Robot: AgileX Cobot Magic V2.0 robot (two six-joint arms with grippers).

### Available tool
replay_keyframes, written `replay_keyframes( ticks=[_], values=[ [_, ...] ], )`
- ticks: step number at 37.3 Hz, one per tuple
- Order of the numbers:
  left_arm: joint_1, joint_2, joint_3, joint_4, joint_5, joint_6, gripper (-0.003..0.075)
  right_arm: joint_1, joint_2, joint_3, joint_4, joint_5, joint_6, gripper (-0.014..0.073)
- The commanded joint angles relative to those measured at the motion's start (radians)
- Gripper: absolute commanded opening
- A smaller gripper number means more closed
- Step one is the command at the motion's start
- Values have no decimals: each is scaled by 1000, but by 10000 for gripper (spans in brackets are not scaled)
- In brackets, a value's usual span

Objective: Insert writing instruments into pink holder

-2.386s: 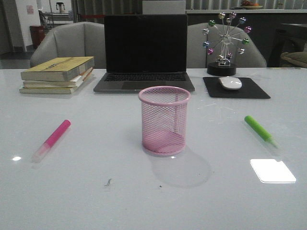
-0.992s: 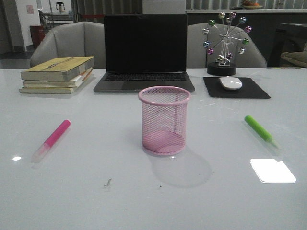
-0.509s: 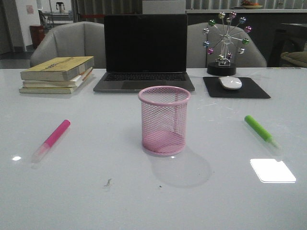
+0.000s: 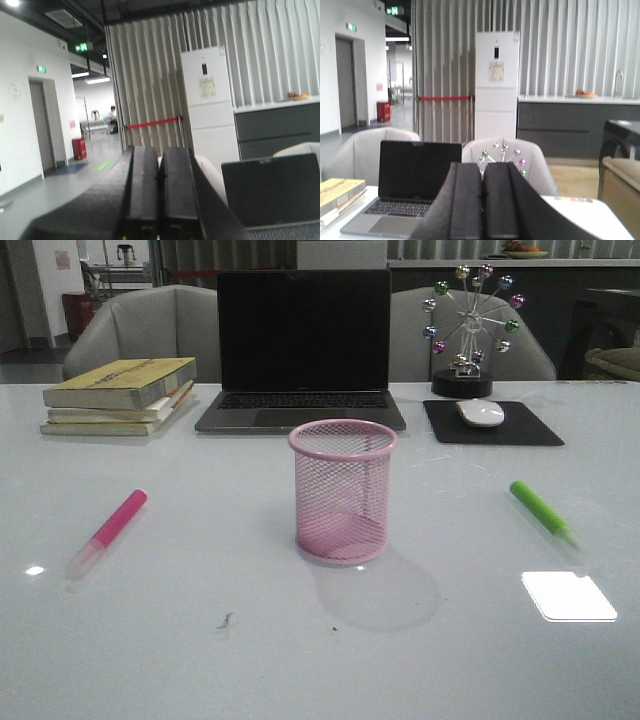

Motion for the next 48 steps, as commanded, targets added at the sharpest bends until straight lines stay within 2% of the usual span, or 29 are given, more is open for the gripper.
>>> replay_keyframes(
  ticks=[1, 5, 11, 24, 28, 33, 35, 43, 48],
  values=[
    [2, 74, -41, -19, -50, -13, 92, 0, 108, -66, 7, -86, 1, 50],
    [2, 131, -41, -72, 21, -13, 92, 0, 201, -68, 7, -94, 1, 50],
    [2, 201, -41, -110, 146, -13, 92, 0, 342, -68, 8, -11, 1, 50],
    [2, 271, -41, -60, 180, -8, 107, 0, 505, -68, 71, 172, 1, 50],
    [2, 271, -41, -58, 185, -8, 200, 0, 514, -68, 73, 215, 1, 123],
    [2, 271, -41, -79, 185, -8, 437, 0, 514, -68, 73, 235, 1, 336],
    [2, 271, -41, -95, 185, -8, 471, 0, 514, -68, 73, 234, 1, 388],
    [2, 271, -41, -128, 219, -8, 431, 0, 528, -59, 75, 228, 1, 404],
    [2, 271, -41, -169, 237, -8, 387, 0, 602, -109, 75, 325, 1, 404]
  ],
)
